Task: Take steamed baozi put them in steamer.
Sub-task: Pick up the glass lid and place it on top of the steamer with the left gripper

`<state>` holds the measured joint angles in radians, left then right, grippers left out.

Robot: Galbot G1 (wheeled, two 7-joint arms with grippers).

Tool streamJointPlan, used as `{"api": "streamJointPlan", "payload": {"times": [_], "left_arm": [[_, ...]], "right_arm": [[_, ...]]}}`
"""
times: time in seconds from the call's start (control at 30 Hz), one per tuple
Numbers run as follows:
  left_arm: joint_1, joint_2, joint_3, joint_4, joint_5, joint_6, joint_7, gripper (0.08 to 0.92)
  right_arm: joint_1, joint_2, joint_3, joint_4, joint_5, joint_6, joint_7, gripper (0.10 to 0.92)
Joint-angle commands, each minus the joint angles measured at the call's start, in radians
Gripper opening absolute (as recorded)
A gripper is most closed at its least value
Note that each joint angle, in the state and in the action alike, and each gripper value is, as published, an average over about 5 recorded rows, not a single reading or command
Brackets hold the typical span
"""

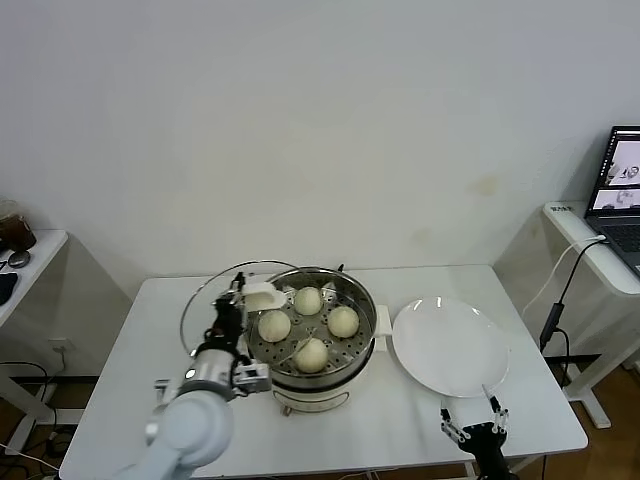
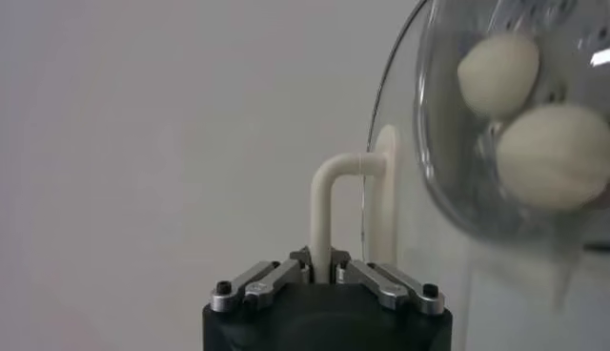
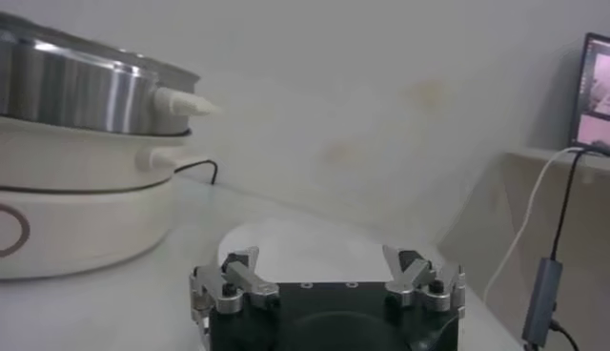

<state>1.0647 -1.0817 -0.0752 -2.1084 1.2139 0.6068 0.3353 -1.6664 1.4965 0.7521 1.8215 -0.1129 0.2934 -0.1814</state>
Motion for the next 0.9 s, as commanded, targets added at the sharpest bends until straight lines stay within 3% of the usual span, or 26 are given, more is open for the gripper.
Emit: {"api": "streamJointPlan", "payload": {"times": [0.03,0.9], "left_arm": [[-0.118,-0.219,0.172,0.107,0.199,0.028,0.067,0.174],[-0.098,-0.271,0.175,0.226,0.288,-0.012,0.009,0.174]], "right_arm": [[0.017,0.013,-0.014,-0.015,-0.046,-0.002,0.005,0.823],[0.004,-0.005,-0.042,-0.004,0.020,-0.028,-0.010,0.823]]}}
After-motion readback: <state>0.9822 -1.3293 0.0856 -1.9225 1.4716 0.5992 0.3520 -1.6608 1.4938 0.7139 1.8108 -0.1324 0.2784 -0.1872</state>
